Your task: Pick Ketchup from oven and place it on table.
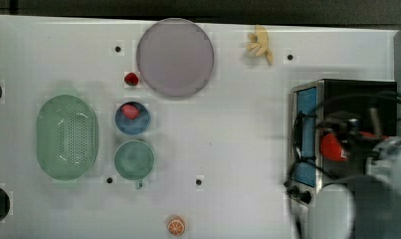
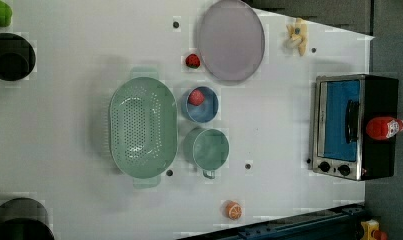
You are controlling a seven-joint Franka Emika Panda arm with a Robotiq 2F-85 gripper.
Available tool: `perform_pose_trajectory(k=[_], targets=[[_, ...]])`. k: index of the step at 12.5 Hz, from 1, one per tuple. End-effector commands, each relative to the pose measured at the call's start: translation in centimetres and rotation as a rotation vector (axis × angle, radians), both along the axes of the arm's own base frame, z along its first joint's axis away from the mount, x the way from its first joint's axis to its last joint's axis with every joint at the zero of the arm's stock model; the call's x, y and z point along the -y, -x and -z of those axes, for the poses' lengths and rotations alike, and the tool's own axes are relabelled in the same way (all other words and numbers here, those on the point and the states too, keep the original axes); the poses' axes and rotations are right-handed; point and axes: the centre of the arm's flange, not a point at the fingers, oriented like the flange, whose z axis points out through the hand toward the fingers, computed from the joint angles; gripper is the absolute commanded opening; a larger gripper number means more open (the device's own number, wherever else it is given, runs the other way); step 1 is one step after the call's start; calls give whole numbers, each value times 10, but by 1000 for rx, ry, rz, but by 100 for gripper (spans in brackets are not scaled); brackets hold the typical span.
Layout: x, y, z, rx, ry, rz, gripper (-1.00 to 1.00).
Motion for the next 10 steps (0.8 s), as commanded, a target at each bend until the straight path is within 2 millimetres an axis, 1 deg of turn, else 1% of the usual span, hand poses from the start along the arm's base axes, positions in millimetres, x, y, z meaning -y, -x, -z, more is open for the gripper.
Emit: perform_pose_trajectory(k=[1,4,6,8,10], targets=[[39,2,20,27,37,83,100],[79,-5,56,29,92,154,100],[102,-10,83,17,122,197,100],[117,-16,107,-1,125,246,100],[128,-17,134,-25,75,347,100]])
